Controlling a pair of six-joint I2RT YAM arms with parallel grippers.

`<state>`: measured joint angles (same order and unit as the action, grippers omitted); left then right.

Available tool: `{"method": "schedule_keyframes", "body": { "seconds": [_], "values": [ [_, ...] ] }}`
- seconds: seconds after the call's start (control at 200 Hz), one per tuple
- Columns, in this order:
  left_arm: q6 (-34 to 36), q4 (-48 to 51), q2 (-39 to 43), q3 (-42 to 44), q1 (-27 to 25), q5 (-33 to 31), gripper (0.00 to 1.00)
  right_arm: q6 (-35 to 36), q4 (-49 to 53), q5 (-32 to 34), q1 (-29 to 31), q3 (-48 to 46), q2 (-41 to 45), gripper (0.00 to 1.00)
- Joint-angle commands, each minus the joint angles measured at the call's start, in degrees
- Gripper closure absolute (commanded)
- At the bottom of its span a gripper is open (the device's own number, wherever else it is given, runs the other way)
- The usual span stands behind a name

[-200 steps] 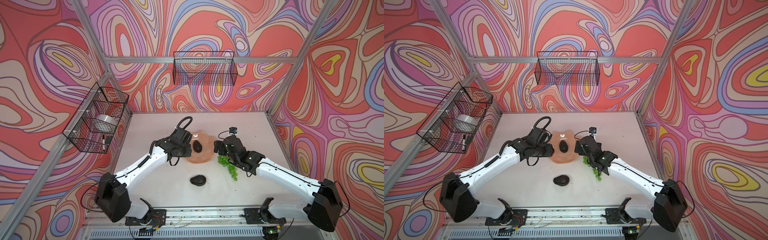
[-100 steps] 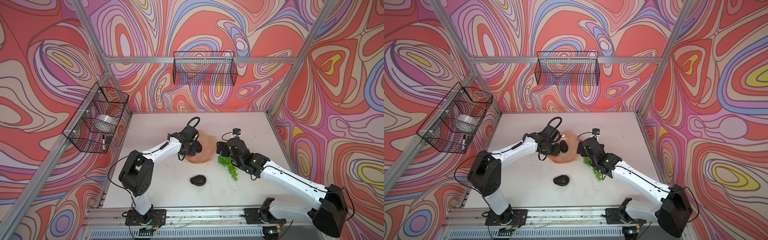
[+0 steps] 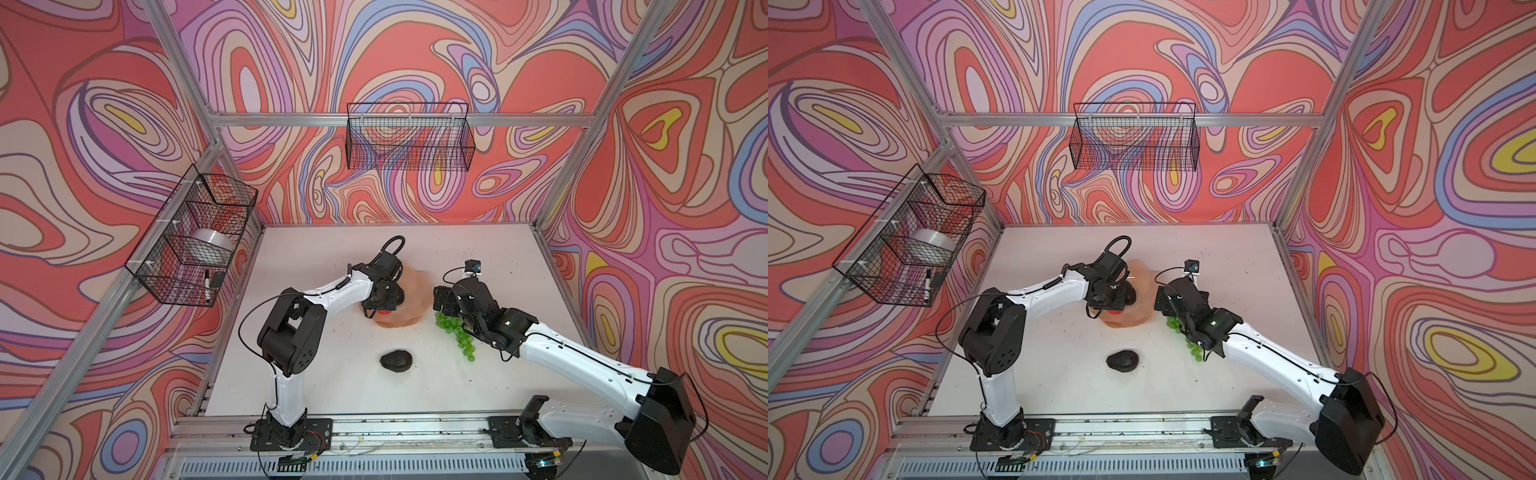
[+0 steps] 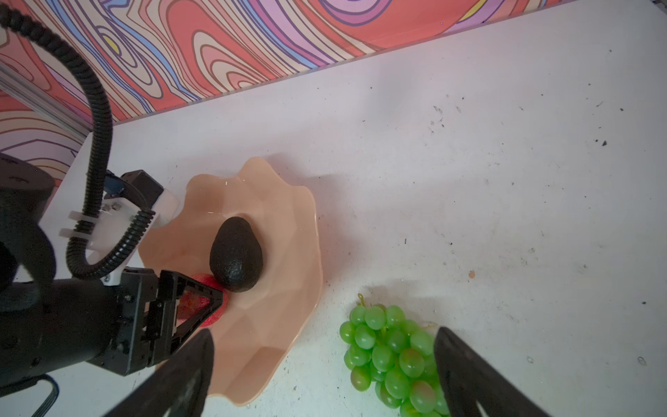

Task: Place and organize the fake fruits in the fruit bowl
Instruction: 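Lift the red fruit into the bowl beside the avocado and release, then withdraw the left arm while the right gripper grasps the second avocado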

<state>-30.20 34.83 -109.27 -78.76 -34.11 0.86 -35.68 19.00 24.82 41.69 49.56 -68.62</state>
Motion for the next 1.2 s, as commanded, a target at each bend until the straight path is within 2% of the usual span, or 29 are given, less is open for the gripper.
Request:
{"method": "schedule_keyframes", "body": {
  "seconds": [0.0, 0.115, 0.255, 0.34, 0.411, 0.526, 0.736, 0.881, 1.026, 1.197],
  "values": [
    [-1.2, 0.1, 0.0, 0.0, 0.3, 0.3, 0.36, -0.4, 0.8, 0.6, -0.1, -0.8, 1.2, 0.02],
    [-1.8, -0.2, 1.0, 0.1, 0.3, 0.7, 0.28, 0.2, 1.1, 0.7, -0.1, -0.6, 1.0, 0.02],
    [-2.5, -1.0, 3.8, 0.0, 0.3, 1.7, 0.25, 1.8, 2.0, 0.0, -0.1, 0.2, 0.7, 0.02],
    [-2.6, -1.5, 6.8, 0.2, 0.3, 1.1, 0.23, 4.7, 1.6, -3.0, -0.1, 0.4, 0.0, 0.02],
    [-2.1, -1.7, 10.2, 0.9, 0.4, -1.1, 0.21, 7.7, 1.3, -8.5, 0.0, 0.6, -1.3, 0.04],
    [-1.1, -4.0, 19.3, 5.1, 1.4, -7.0, 0.16, 10.7, -0.1, -15.0, 2.1, -0.6, -2.8, 0.07],
    [3.0, -13.3, 42.6, 19.5, 4.9, -16.6, 0.06, 15.4, -0.8, -14.5, 15.1, -1.5, -6.4, 0.07],
    [7.6, -16.9, 56.3, 27.0, 7.0, -22.0, 0.00, 15.3, -4.7, -17.5, 20.7, -3.3, -10.7, 0.07],
    [9.1, -14.8, 63.9, 30.9, 9.0, -26.7, 0.00, 14.3, -10.1, -19.2, 22.7, -6.0, -13.6, 0.07],
    [8.2, -12.5, 67.5, 33.3, 10.2, -28.4, 0.00, 15.1, -12.7, -18.1, 23.2, -5.8, -18.2, 0.07]
  ]
}}
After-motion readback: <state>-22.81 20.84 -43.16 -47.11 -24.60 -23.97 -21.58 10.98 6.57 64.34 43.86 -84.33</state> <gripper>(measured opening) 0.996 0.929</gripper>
